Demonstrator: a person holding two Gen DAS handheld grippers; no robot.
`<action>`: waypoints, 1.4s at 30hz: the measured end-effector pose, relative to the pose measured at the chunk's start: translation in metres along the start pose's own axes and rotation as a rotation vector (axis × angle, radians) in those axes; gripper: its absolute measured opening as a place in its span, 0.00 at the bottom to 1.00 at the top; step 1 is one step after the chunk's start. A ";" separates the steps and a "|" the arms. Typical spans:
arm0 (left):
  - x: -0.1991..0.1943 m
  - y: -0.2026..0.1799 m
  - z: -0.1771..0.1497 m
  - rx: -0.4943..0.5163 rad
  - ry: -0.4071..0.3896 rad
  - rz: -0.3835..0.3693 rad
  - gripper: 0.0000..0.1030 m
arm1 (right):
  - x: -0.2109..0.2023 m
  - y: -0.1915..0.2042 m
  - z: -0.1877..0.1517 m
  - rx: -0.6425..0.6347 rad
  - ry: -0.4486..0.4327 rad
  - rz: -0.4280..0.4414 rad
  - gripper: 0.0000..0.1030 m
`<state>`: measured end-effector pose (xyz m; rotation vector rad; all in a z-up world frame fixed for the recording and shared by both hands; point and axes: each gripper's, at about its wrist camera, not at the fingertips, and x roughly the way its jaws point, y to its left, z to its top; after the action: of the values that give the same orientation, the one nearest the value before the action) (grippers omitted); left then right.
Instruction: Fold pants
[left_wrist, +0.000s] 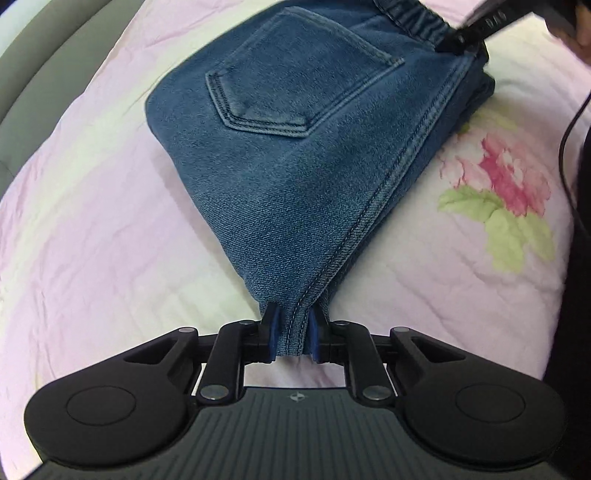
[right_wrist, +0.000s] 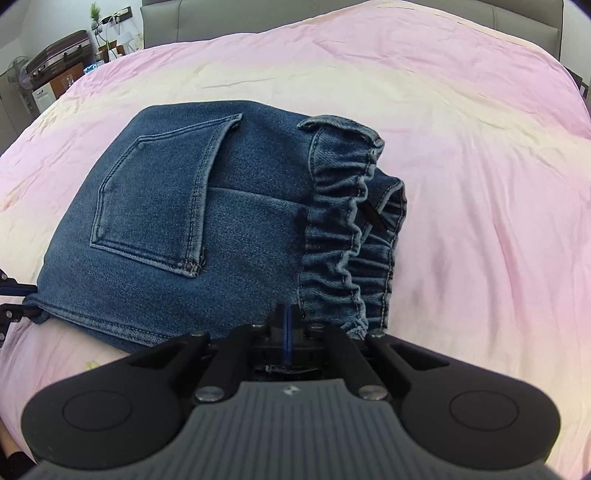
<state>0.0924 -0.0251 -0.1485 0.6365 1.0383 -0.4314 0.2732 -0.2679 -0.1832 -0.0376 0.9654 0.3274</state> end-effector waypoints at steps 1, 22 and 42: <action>-0.006 0.006 0.001 -0.030 -0.005 -0.019 0.21 | -0.003 0.000 0.002 0.009 -0.004 0.003 0.00; 0.024 0.130 0.057 -0.704 -0.143 -0.258 0.66 | -0.010 -0.098 0.025 0.433 0.012 0.204 0.75; 0.091 0.151 0.049 -0.820 -0.082 -0.439 0.71 | 0.074 -0.131 0.012 0.643 0.127 0.522 0.55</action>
<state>0.2570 0.0511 -0.1703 -0.3442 1.1612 -0.3617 0.3592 -0.3710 -0.2516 0.7994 1.1638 0.4813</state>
